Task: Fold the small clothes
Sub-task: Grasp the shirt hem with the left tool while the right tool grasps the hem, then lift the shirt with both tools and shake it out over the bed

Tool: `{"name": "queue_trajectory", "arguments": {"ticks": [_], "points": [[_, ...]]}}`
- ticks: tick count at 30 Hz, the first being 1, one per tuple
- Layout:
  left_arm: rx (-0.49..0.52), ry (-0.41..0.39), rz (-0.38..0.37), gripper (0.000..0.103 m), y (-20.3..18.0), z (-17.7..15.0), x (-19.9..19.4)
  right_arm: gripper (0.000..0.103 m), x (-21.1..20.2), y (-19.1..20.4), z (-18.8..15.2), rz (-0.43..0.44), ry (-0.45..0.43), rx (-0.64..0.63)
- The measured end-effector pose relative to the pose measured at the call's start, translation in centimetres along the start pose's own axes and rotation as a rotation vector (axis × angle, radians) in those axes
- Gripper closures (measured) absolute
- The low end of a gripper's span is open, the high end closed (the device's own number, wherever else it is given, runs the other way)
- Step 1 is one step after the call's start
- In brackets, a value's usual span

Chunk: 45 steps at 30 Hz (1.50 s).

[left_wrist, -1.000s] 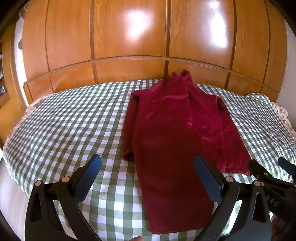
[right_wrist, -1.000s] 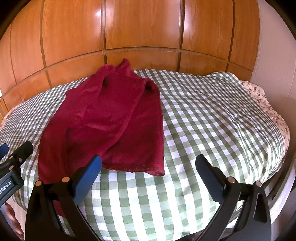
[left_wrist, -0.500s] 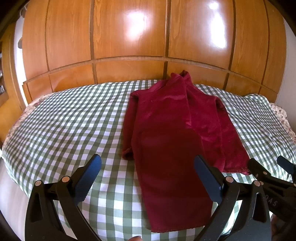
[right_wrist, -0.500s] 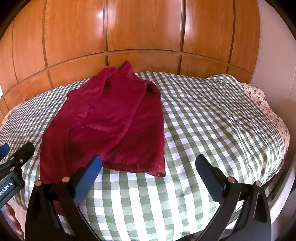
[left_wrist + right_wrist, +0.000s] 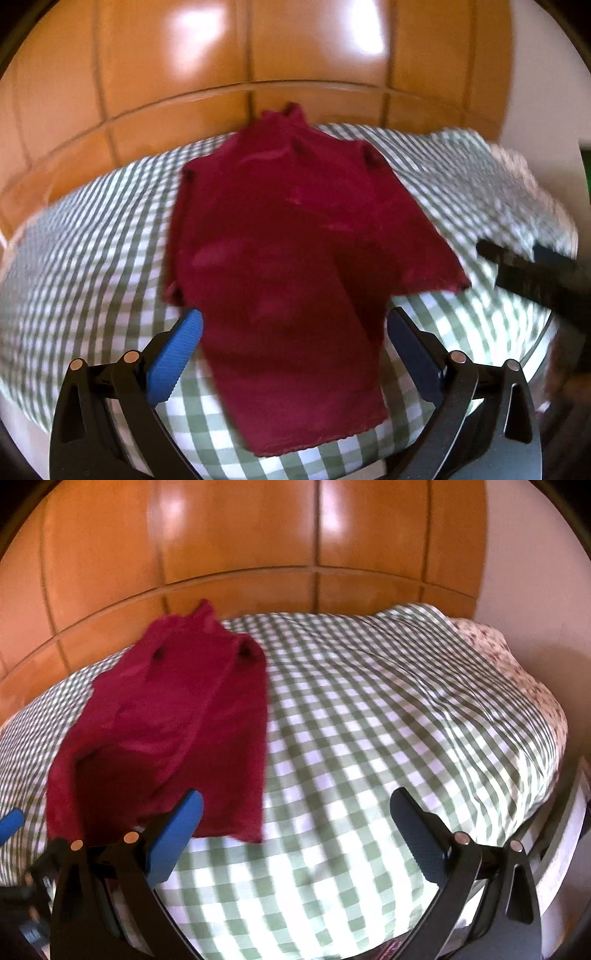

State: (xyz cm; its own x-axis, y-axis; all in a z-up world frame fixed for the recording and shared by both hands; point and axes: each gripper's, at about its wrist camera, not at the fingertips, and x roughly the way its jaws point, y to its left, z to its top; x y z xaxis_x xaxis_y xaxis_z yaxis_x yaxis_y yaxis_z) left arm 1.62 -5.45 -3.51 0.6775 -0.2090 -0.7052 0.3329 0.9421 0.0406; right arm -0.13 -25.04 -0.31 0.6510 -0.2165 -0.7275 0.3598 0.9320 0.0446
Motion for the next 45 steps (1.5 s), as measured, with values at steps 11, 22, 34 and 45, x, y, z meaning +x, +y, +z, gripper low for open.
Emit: {"name": "queue_trajectory", "arguments": {"ticks": [11, 22, 34, 45], "points": [[-0.044, 0.109, -0.096, 0.084, 2.2, 0.7, 4.2, 0.006, 0.0, 0.7, 0.0, 0.130, -0.002, -0.031], [-0.462, -0.124, -0.314, 0.088, 16.0, 5.7, -1.2, 0.044, 3.6, 7.9, 1.8, 0.532, 0.235, -0.071], [-0.741, -0.144, 0.117, 0.091, 34.1, 9.7, 3.9, 0.095, 2.5, 11.5, 2.9, 0.476, 0.203, -0.252], [-0.781, -0.193, 0.412, 0.008, 40.4, 9.9, 2.8, 0.096, 4.6, -4.9, 18.3, 0.042, -0.092, -0.013]]}}
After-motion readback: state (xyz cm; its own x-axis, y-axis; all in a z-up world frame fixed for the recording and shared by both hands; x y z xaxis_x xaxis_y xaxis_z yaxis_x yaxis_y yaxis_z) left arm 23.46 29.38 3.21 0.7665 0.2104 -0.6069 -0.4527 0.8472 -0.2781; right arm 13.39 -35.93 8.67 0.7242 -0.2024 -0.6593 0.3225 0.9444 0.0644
